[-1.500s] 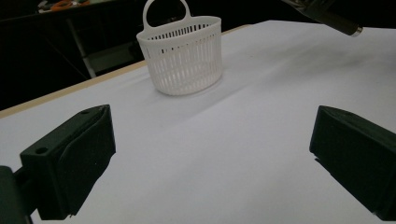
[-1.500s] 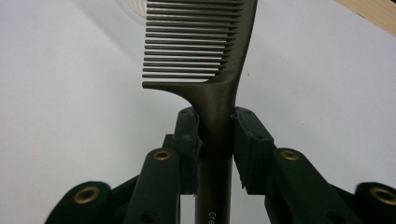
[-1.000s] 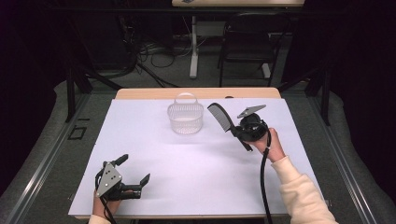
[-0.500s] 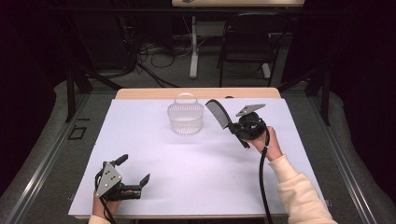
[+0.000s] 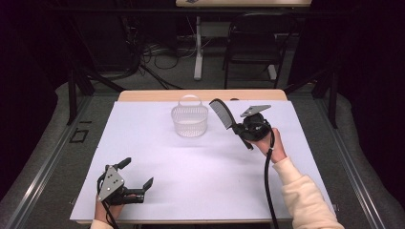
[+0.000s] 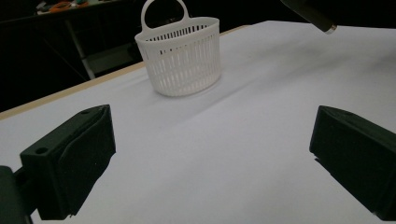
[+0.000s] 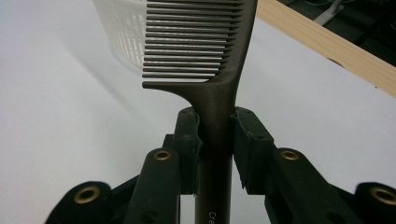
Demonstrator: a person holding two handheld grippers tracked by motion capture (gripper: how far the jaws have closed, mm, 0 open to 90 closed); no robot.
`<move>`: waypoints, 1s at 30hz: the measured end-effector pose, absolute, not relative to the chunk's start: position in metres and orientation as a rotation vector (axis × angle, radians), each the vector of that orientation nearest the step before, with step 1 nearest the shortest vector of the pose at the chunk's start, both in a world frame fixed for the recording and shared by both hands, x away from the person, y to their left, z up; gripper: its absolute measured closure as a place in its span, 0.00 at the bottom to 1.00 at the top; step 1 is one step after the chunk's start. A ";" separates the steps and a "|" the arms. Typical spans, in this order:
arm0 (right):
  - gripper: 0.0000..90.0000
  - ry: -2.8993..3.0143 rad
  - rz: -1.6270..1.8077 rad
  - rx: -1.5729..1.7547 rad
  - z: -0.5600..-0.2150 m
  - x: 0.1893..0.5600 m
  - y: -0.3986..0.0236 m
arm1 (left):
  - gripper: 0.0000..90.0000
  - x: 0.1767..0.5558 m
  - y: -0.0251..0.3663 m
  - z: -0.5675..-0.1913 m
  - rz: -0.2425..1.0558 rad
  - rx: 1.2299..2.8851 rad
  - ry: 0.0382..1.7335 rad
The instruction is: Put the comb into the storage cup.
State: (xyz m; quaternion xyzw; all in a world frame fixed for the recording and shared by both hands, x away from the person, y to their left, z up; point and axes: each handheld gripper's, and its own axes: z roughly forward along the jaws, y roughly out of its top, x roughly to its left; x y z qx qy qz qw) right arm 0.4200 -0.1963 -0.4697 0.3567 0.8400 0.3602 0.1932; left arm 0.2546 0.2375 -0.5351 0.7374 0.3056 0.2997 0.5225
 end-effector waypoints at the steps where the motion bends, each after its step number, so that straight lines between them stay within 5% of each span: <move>1: 0.81 2.357 1.013 0.996 -0.469 0.420 -0.196 | 0.00 0.255 0.238 -0.535 0.719 1.763 0.738; 30: 0.81 2.293 1.094 0.919 -0.455 0.432 -0.177 | 0.00 0.258 0.236 -0.536 0.717 1.763 0.738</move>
